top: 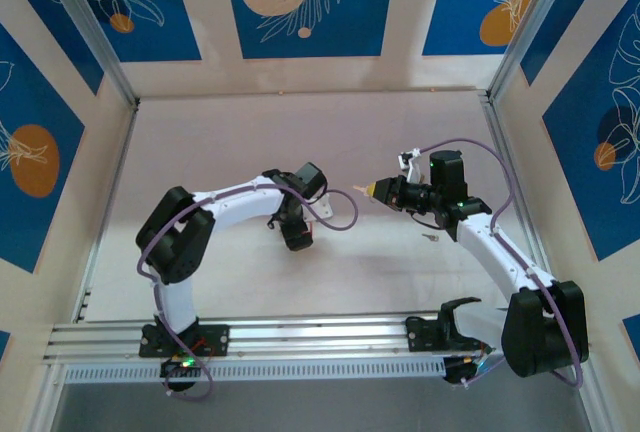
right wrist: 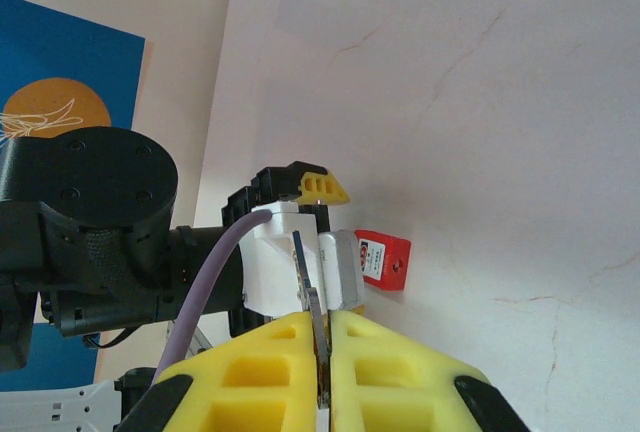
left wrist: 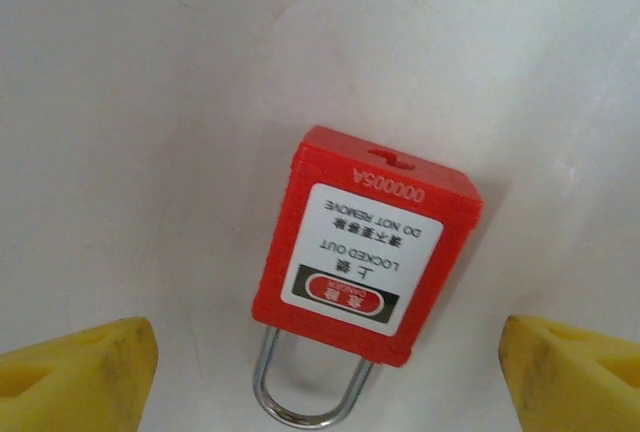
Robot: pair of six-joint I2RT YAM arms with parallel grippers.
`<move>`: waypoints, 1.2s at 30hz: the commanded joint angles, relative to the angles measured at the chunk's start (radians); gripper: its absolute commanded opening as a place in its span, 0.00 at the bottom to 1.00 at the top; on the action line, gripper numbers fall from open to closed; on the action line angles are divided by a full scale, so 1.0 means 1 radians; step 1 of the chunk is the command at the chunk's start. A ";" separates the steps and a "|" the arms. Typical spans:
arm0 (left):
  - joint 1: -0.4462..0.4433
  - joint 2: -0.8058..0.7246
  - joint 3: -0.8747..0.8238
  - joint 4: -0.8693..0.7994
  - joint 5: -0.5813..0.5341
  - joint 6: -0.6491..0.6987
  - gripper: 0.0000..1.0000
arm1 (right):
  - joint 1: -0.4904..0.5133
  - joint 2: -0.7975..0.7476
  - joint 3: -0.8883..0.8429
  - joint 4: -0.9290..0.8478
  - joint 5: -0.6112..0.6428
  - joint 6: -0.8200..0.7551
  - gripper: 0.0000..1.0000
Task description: Unlock with the key
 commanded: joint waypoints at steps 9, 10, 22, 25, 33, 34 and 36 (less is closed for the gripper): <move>-0.007 0.093 0.011 0.071 0.014 0.056 0.68 | -0.050 -0.018 -0.014 -0.013 -0.065 -0.021 0.09; -0.008 0.095 0.009 0.072 0.018 0.053 0.64 | -0.054 -0.020 -0.016 -0.015 -0.068 -0.023 0.09; -0.006 0.062 -0.033 0.083 0.021 0.018 0.25 | -0.078 -0.026 -0.040 -0.017 -0.082 -0.029 0.09; -0.006 0.042 -0.032 0.083 0.031 0.002 0.23 | -0.075 -0.028 -0.047 -0.014 -0.081 -0.028 0.09; -0.005 -0.078 -0.060 0.143 0.096 -0.055 0.22 | -0.054 -0.034 -0.051 -0.040 -0.055 -0.037 0.09; -0.006 -0.091 -0.061 0.146 0.102 -0.062 0.21 | -0.050 -0.035 -0.053 -0.041 -0.053 -0.037 0.09; -0.006 -0.115 -0.065 0.146 0.114 -0.072 0.22 | -0.046 -0.032 -0.052 -0.041 -0.050 -0.037 0.09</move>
